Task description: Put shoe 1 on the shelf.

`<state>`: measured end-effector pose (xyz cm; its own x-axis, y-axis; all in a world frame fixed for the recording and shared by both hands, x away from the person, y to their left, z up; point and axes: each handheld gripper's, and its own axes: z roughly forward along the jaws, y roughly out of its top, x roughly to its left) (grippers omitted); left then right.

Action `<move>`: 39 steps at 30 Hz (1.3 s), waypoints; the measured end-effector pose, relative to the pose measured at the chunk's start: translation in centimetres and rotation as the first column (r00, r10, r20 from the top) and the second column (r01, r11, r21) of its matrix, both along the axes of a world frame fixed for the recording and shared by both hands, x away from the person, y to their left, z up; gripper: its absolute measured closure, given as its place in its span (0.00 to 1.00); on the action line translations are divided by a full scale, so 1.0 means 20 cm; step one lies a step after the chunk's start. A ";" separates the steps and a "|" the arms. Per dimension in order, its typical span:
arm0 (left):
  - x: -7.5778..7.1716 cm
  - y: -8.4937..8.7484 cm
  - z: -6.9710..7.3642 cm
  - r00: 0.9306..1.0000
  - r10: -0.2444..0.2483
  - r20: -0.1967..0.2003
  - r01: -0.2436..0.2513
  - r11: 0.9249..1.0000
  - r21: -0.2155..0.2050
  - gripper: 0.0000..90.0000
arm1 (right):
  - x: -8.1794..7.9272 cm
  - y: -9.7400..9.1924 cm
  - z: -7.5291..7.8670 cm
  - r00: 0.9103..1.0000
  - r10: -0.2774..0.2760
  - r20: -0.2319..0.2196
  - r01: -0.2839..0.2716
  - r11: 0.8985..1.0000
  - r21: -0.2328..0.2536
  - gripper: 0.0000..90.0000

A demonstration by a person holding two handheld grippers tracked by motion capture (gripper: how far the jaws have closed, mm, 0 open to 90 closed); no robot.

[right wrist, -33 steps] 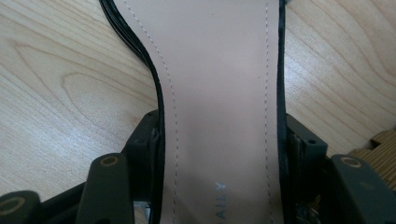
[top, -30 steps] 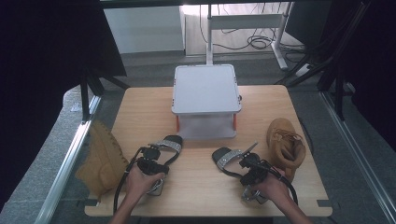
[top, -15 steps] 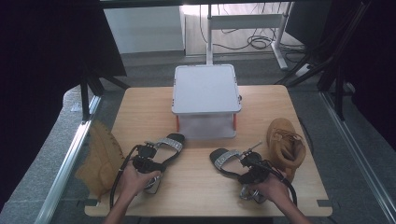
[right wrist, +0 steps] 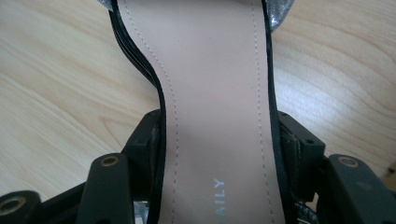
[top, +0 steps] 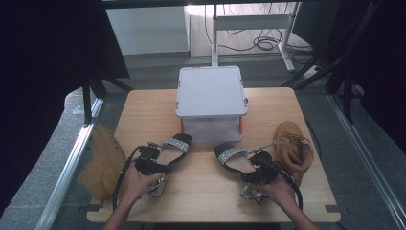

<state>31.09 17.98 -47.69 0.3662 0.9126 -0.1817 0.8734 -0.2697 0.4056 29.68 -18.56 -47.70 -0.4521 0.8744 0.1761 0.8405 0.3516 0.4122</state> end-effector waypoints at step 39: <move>0.19 -0.25 0.06 0.998 0.063 0.024 -0.062 0.996 -0.060 0.46 | 0.27 0.12 0.04 0.978 -0.205 0.035 0.202 0.976 0.077 0.47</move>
<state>34.96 13.07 -46.57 0.3138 0.9219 -0.2271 0.8770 -0.1897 0.4415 35.14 -16.14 -47.00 -0.2747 0.9344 0.2268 0.8727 0.1432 0.4668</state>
